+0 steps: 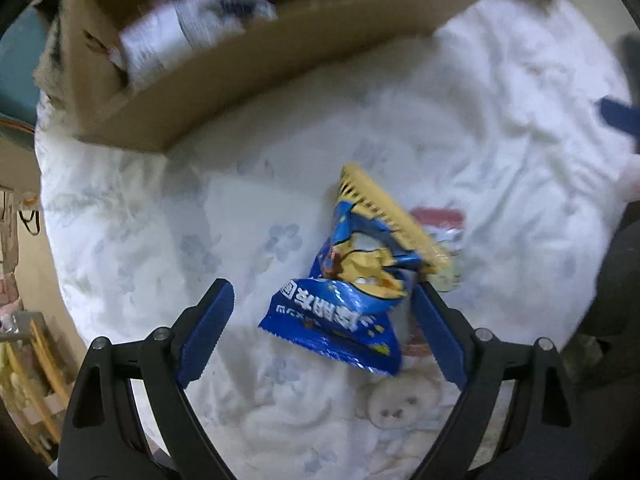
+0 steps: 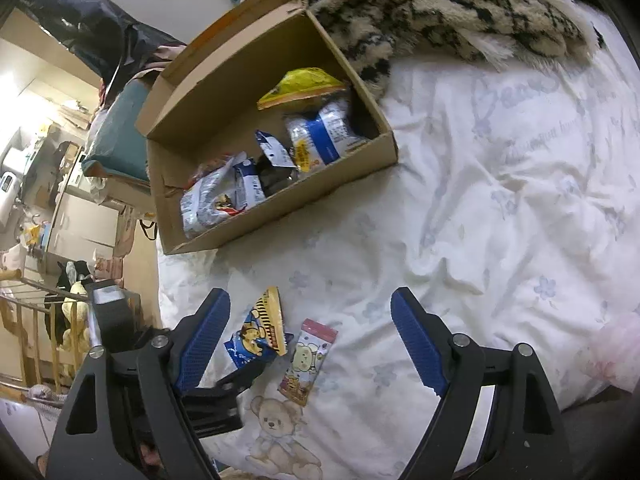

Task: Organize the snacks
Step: 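Grasp the blue-and-yellow snack bag with the left tool, then grasp the pink-topped bear-print bar with the right tool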

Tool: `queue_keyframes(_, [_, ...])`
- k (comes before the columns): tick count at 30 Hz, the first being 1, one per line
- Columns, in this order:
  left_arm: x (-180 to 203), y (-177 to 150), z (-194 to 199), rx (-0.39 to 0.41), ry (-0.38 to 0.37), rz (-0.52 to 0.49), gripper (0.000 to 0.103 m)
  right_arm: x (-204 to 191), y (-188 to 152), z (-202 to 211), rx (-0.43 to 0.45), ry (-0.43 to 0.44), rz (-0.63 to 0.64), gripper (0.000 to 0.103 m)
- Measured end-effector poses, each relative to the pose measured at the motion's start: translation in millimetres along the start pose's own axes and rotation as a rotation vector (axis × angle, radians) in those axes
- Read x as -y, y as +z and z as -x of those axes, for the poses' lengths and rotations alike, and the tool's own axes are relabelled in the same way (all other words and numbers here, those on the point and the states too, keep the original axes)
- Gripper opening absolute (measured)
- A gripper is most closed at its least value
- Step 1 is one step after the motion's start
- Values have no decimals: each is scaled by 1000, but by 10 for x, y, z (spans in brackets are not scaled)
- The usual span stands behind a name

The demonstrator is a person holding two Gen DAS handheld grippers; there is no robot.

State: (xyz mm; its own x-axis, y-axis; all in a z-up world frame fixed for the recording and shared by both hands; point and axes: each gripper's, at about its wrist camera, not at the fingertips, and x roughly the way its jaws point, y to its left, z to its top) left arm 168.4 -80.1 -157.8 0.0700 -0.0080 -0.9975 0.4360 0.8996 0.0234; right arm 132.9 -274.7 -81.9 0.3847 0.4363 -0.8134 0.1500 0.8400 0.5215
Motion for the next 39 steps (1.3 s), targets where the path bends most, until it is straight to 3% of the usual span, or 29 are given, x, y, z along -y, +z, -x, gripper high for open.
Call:
queue_keyframes(2, [0, 22, -96, -16, 1, 3, 85, 10, 9, 1, 2, 1, -3, 85])
queue_keyframes(4, [24, 44, -158, -29, -5, -7, 74, 14, 17, -4, 4, -1, 1, 85])
queue_keyframes(5, [35, 49, -180, -37, -13, -10, 63, 14, 19, -7, 3, -3, 4, 85])
queue_keyframes(11, [4, -23, -58, -3, -33, 40, 45, -6, 34, -57, -13, 0, 6, 85])
queue_keyframes(22, [-622, -403, 613, 109, 2, 440, 45, -106, -47, -236, -72, -43, 46, 85])
queue_keyframes(26, [-708, -604, 705, 127, 23, 516, 45, -63, -139, -457, -165, -69, 17, 85])
queue_keyframes(28, [-761, -601, 698, 134, 10, 538, 45, -14, -204, -607, -234, -47, -31, 84])
queue_keyframes(31, [-791, -649, 702, 151, 7, 550, 45, -1, -352, -890, -368, 9, -74, 58])
queue_keyframes(32, [-797, -664, 698, 151, 4, 552, 45, -22, -414, -985, -406, -14, -63, 53])
queue_keyframes(39, [-762, -597, 656, 150, -27, 559, 45, -129, -557, -1297, -428, -139, 10, 53])
